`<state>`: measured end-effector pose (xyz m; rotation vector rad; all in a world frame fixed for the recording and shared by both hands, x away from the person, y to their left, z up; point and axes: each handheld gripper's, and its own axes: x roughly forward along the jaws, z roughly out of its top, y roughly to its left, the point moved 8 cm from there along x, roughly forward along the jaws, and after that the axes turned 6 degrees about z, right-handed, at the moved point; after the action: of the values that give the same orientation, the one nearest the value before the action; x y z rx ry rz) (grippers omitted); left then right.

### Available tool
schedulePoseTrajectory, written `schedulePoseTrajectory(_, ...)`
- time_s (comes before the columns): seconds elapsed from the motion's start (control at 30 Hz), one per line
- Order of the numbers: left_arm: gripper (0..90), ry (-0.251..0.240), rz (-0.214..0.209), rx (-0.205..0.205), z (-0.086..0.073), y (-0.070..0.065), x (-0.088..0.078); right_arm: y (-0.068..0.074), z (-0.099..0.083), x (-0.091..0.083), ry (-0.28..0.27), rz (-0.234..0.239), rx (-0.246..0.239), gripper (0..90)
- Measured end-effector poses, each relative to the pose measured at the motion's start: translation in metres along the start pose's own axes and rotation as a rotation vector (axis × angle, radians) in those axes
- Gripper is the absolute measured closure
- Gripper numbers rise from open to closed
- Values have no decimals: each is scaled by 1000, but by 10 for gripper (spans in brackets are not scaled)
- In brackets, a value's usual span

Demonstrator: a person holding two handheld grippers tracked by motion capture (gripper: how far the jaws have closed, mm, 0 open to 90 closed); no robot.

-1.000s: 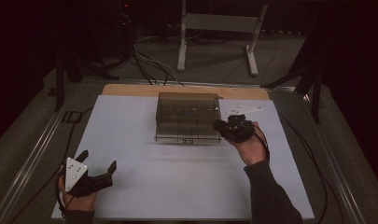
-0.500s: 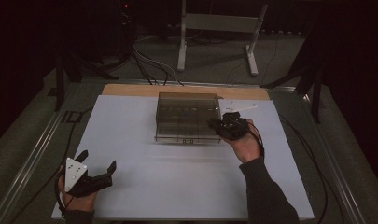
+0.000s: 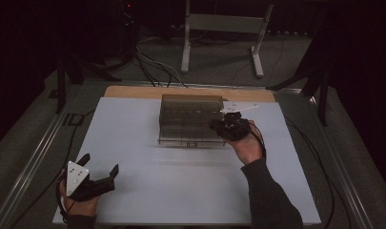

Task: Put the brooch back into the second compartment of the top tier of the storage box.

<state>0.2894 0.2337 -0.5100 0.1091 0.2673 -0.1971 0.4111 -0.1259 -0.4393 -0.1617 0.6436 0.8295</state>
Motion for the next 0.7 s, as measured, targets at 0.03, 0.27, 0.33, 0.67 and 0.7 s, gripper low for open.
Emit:
schedulePoseTrajectory(0.03,4,1,0,0,0,0,0,0,2,1,-1,0,-1,800)
schedulePoseTrajectory(0.27,4,0,0,0,0,0,0,1,5,6,0,2,-1,800)
schedulePoseTrajectory(0.33,4,-1,0,-1,0,0,0,2,6,7,1,3,-1,800)
schedulePoseTrajectory(0.67,4,1,0,1,0,1,0,3,6,18,12,6,-9,800)
schedulePoseTrajectory(0.7,4,1,0,1,0,1,0,3,6,19,13,6,-13,801)
